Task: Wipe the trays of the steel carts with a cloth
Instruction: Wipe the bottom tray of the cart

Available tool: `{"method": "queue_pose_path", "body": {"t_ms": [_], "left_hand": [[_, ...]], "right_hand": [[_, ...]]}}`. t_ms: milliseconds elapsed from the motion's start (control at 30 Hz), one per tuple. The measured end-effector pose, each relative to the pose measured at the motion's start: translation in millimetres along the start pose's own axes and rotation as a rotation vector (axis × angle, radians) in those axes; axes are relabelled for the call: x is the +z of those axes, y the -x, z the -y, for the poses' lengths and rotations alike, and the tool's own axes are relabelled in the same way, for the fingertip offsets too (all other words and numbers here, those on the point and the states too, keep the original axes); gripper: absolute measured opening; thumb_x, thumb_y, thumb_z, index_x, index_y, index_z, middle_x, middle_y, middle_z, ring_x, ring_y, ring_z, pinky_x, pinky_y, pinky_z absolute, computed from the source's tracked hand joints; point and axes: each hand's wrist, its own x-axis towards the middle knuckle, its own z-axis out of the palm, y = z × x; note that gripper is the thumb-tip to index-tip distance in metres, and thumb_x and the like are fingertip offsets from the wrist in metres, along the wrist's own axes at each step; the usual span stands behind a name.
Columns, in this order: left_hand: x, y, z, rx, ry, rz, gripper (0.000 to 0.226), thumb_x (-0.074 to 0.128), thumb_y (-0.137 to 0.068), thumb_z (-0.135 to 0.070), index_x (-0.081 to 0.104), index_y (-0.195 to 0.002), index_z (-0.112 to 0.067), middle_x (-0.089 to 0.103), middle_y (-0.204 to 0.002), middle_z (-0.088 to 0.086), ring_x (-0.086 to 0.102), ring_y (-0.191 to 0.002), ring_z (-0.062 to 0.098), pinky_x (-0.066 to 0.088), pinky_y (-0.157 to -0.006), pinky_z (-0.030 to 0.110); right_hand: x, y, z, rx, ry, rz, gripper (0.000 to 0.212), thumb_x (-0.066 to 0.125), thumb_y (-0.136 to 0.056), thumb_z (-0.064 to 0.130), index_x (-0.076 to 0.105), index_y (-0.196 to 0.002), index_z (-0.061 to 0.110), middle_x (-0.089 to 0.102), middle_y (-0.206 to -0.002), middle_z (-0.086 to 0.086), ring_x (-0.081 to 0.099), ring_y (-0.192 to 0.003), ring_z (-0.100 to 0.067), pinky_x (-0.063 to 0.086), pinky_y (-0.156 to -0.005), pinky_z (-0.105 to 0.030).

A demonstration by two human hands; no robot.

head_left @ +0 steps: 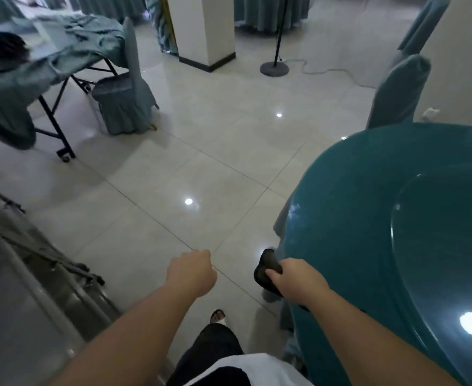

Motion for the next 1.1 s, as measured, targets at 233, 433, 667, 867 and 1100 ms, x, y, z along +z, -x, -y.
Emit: {"method": "queue_pose_path", "body": {"t_ms": [233, 433, 667, 867, 1100], "left_hand": [[-39.0, -76.7, 69.4, -0.068, 0.081, 0.017, 0.044, 0.044, -0.104, -0.036, 0.051, -0.143, -0.019, 0.057, -0.139, 0.007, 0.056, -0.123, 0.031, 0.046, -0.098, 0.044], [-75.7, -116.6, 162.3, -0.129, 0.12, -0.01, 0.04, 0.044, -0.103, -0.032, 0.05, -0.14, -0.018, 0.057, -0.135, 0.008, 0.055, -0.119, 0.031, 0.042, -0.091, 0.044], [-83.6, -113.0, 254.5, -0.412, 0.324, -0.107, 0.044, 0.045, -0.102, -0.042, 0.052, -0.139, -0.019, 0.06, -0.133, 0.006, 0.059, -0.117, 0.03, 0.046, -0.087, 0.043], [-60.2, -87.1, 298.8, -0.765, 0.596, -0.142, 0.037, 0.046, -0.099, -0.04, 0.056, -0.128, -0.02, 0.062, -0.127, 0.005, 0.061, -0.11, 0.029, 0.05, -0.086, 0.043], [-35.3, -71.5, 298.0, -1.226, 0.928, -0.137, 0.045, 0.052, -0.098, -0.048, 0.056, -0.135, -0.024, 0.06, -0.136, 0.005, 0.062, -0.12, 0.031, 0.05, -0.093, 0.041]], "right_hand": [[-30.6, -122.0, 100.3, -0.117, 0.22, 0.037, 0.039, 0.044, -0.104, 0.056, 0.058, -0.103, 0.019, 0.066, -0.102, -0.002, 0.065, -0.092, -0.024, 0.052, -0.077, -0.035], [-55.4, -210.0, 235.2, -0.276, 0.331, 0.077, 0.039, 0.044, -0.104, 0.057, 0.056, -0.096, 0.02, 0.059, -0.088, 0.002, 0.062, -0.089, -0.025, 0.047, -0.071, -0.034], [-41.2, -256.3, 384.8, -0.582, 0.594, 0.198, 0.04, 0.044, -0.104, 0.055, 0.057, -0.093, 0.019, 0.06, -0.087, 0.0, 0.066, -0.09, -0.026, 0.055, -0.079, -0.036], [-4.1, -278.6, 498.0, -0.923, 0.875, 0.302, 0.044, 0.041, -0.106, 0.055, 0.059, -0.095, 0.016, 0.063, -0.088, -0.003, 0.067, -0.088, -0.027, 0.056, -0.077, -0.037], [41.3, -292.5, 573.8, -1.31, 1.121, 0.478, 0.054, 0.036, -0.107, 0.056, 0.058, -0.076, 0.017, 0.062, -0.075, -0.002, 0.062, -0.07, -0.022, 0.048, -0.065, -0.036]]}}
